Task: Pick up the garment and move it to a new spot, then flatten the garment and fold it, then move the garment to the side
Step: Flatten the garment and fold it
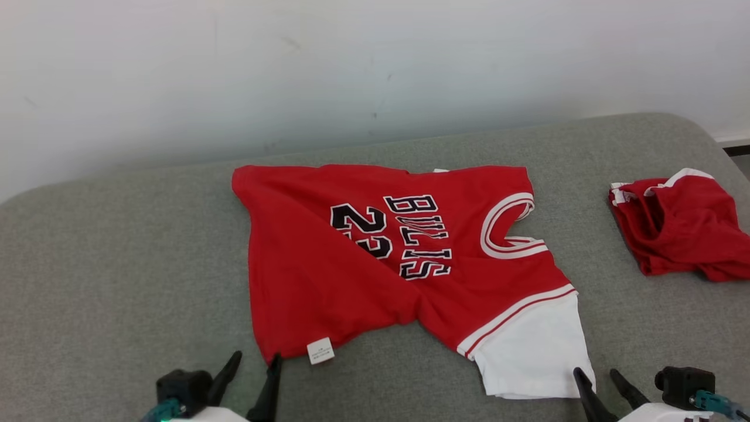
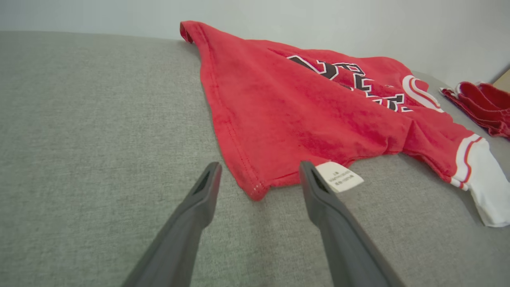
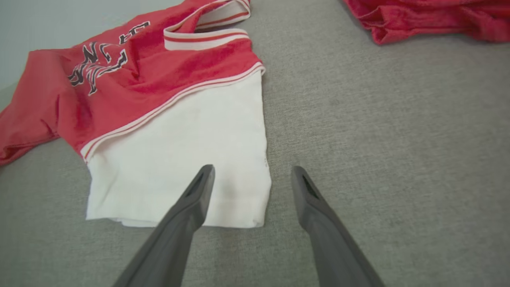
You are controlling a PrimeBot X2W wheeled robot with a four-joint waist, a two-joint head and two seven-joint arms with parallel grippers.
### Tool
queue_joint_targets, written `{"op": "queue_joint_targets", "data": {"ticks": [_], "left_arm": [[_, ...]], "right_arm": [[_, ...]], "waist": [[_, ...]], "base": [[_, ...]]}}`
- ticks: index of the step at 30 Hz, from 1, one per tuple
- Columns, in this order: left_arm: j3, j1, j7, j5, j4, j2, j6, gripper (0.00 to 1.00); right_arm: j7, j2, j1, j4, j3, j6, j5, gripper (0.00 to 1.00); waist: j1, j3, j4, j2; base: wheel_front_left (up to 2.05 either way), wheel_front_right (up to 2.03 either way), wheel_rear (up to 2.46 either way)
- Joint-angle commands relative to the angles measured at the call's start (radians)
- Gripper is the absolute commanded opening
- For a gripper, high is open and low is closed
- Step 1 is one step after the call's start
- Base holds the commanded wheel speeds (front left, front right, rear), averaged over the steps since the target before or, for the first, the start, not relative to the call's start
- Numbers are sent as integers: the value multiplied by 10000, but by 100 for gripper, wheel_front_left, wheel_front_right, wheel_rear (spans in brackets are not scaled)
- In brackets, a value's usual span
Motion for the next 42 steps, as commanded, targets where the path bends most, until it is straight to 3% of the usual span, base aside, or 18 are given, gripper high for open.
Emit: {"op": "queue_joint_targets", "data": {"ticks": [1,8,16,17,18,19,20,21,22,23,30,42], "left_arm": [[-53,-209,100,-135,135,96,-26,100],[-614,-1081,970,-42,1180,273,-154,100],[-1043,-1560,1433,-55,2110,340,-188,100],[-1083,-1617,1393,-47,2179,326,-194,100],[-1106,-1674,1357,-56,2237,306,-198,100],[-1149,-1719,1341,-62,2293,291,-203,92],[-1179,-1750,1272,-55,2333,287,-208,77],[-1180,-1770,1201,-69,2371,279,-208,32],[-1190,-1772,1142,-91,2418,272,-209,2],[-1206,-1757,1140,-113,2454,267,-210,0],[-1195,-1556,768,-200,2363,332,-174,0],[-998,-1619,440,-256,1496,669,66,0]], "right_arm": [[130,17,-131,199,22,-25,116,100],[646,322,-787,1188,240,-25,367,100],[1127,584,-1036,1751,1151,23,850,100],[1211,612,-1016,1785,1316,27,926,90],[1239,629,-1001,1799,1459,40,999,70],[1253,638,-996,1795,1602,46,1089,47],[1262,627,-991,1788,1749,46,1188,21],[1202,588,-982,1761,1845,47,1281,0],[1075,541,-978,1727,1924,46,1371,0],[967,465,-983,1705,1969,44,1419,0],[-45,-34,-1103,1269,1886,8,2093,0],[-1088,-483,-988,-567,1521,-3,4522,0]], "waist": [[0,158,0,0],[0,559,-1,0],[0,695,-76,0],[0,688,-77,0],[0,676,-76,0],[0,660,-72,0],[0,628,-72,0],[0,589,-73,0],[0,545,-78,0],[0,506,-79,0],[0,121,20,0],[0,59,77,0]], "base": [[0,0,0],[0,0,0],[0,0,0],[0,0,0],[0,0,0],[0,0,0],[0,0,0],[0,0,0],[0,0,0],[0,0,0],[0,0,0],[0,0,0]]}}
